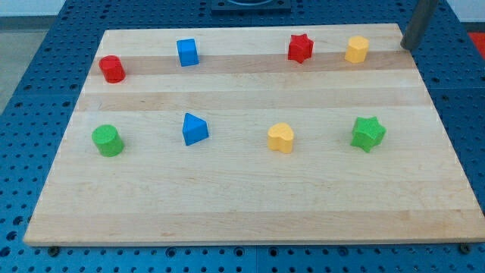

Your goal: Move the yellow hexagon vertically above the yellow heart

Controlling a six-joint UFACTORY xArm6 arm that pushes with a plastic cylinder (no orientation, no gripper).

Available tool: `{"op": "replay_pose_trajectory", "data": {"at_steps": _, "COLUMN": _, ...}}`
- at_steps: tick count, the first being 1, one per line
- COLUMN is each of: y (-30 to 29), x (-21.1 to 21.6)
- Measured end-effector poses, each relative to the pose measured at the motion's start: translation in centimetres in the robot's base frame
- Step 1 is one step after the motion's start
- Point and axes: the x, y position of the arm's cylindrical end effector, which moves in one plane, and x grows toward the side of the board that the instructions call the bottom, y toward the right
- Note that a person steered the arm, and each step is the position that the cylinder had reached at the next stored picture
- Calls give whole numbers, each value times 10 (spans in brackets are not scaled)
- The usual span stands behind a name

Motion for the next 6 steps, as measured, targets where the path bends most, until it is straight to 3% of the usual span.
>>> {"op": "replay_pose_trajectory", "data": {"at_steps": 2, "y": -73, "x": -15}}
{"op": "replay_pose_trajectory", "data": {"at_steps": 3, "y": -75, "x": -15}}
{"op": "replay_pose_trajectory", "data": {"at_steps": 4, "y": -98, "x": 26}}
{"op": "replay_pose_trajectory", "data": {"at_steps": 6, "y": -112, "x": 42}}
